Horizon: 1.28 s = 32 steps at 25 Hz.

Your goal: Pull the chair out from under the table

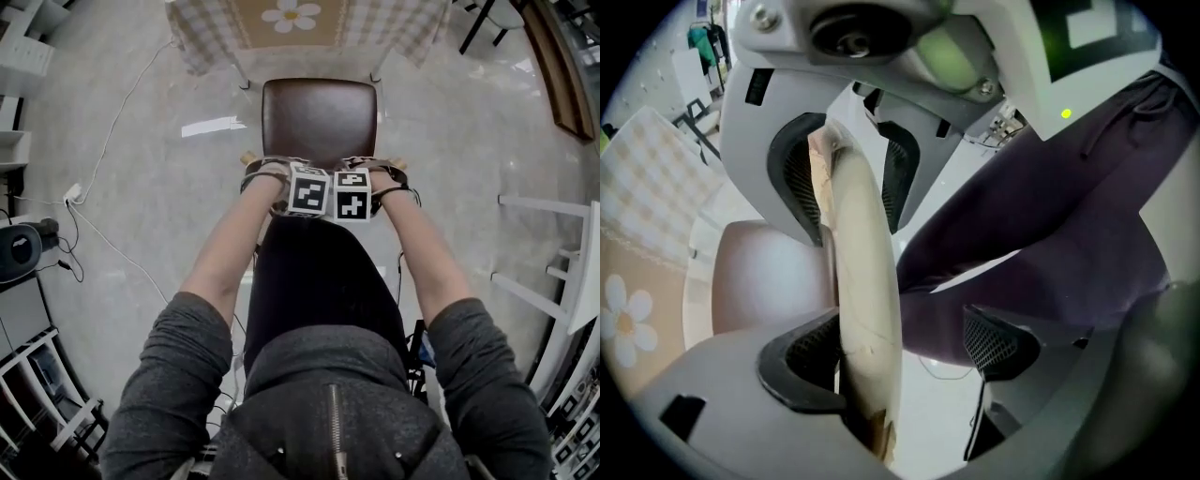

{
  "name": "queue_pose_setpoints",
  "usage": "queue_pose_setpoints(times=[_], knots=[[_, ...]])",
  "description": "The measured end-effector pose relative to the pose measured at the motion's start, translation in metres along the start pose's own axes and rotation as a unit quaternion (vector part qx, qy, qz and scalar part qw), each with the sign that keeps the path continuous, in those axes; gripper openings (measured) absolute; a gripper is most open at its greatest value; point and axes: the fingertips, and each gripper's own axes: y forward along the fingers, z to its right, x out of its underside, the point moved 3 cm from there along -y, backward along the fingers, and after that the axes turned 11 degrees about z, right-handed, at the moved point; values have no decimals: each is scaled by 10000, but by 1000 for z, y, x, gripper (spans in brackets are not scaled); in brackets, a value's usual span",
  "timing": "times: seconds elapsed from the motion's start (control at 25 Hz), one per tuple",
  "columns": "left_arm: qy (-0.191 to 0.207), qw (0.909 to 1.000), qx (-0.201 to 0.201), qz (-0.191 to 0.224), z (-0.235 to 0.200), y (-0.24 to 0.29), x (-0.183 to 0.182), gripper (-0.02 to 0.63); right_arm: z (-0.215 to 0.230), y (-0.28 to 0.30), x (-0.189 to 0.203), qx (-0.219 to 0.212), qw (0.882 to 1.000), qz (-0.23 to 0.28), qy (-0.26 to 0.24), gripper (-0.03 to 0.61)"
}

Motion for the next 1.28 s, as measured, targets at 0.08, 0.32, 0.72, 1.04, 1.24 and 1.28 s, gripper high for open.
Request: queue_pose_setpoints(times=[0.08,0.32,0.72,1.04,1.24,1.28], knots=[[-136,9996,226,39,9,-7,3,388,4,-8,2,45,9999,74,110,218],[-548,9955,143,756,13,-49,-2,388,11,-46,-1,169,9933,719,891,232],[-716,9580,-1276,2468,-1,-123,-35,385,48,-151,-26,1537,9029,2927,2746,232],[-1338,8332,-3316,4218,-32,-224,-65,304,80,-230,-34,3062,8016,3755,3502,232],[-1685,7339,-4013,5215,-29,-268,-86,257,68,-275,-44,3707,7136,4592,3776,228],[-1791,7121,-4152,5370,-26,-274,-87,236,63,-283,-48,3808,6962,4761,3789,227]])
